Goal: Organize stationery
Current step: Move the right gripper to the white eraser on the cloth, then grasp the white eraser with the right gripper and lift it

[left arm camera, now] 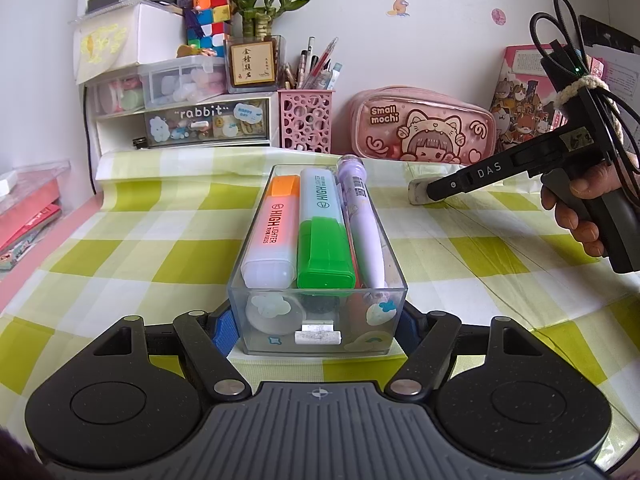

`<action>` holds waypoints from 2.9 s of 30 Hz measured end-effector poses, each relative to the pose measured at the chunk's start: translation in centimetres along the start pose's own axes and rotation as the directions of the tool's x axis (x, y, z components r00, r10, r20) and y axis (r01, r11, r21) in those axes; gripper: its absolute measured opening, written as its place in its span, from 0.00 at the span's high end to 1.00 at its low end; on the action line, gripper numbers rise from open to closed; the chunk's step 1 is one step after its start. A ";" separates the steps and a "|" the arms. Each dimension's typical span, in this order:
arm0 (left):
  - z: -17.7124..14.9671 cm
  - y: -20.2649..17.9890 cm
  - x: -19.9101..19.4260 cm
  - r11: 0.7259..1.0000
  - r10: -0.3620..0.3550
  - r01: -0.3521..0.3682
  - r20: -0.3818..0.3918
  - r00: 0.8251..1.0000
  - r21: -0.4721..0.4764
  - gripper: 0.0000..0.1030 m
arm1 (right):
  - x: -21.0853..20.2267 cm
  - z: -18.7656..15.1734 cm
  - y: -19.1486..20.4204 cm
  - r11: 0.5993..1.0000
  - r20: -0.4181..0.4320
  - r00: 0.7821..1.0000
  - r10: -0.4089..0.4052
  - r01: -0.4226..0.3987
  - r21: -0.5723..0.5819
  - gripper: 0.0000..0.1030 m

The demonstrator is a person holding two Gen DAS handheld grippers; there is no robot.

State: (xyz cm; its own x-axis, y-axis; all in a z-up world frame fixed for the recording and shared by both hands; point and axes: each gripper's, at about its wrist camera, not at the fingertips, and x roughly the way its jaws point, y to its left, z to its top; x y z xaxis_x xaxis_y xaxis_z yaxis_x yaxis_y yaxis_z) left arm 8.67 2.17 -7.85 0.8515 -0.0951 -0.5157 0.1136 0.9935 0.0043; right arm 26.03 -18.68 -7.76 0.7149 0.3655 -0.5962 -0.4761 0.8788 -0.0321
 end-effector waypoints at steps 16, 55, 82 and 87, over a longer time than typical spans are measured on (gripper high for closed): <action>0.0 -0.1 0.0 1.000 -0.005 0.005 0.001 1.000 0.004 0.30 | 0.5 0.2 1.1 0.998 0.044 0.997 0.058 -0.059 0.007 0.73; -0.1 -0.1 0.0 1.000 -0.006 0.006 0.002 1.000 0.006 0.30 | 0.2 -0.8 4.9 0.998 0.038 0.999 -0.031 0.029 0.047 0.87; -0.1 0.0 0.0 1.000 -0.006 0.006 0.003 1.000 0.008 0.30 | -8.0 -1.4 6.4 0.916 0.101 0.990 -0.103 0.054 0.398 0.87; -0.1 0.0 0.0 1.000 -0.006 0.006 0.003 1.000 0.009 0.30 | -8.2 -1.3 6.3 0.904 0.130 0.991 -0.042 -0.018 0.427 0.87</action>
State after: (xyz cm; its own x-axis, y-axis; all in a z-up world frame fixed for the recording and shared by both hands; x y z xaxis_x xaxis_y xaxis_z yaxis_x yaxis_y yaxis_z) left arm 8.61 2.16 -7.91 0.8524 -0.1010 -0.5130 0.1231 0.9924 0.0092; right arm 16.55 -16.57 -4.15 0.7946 0.3652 -0.4850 -0.2244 0.9190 0.3242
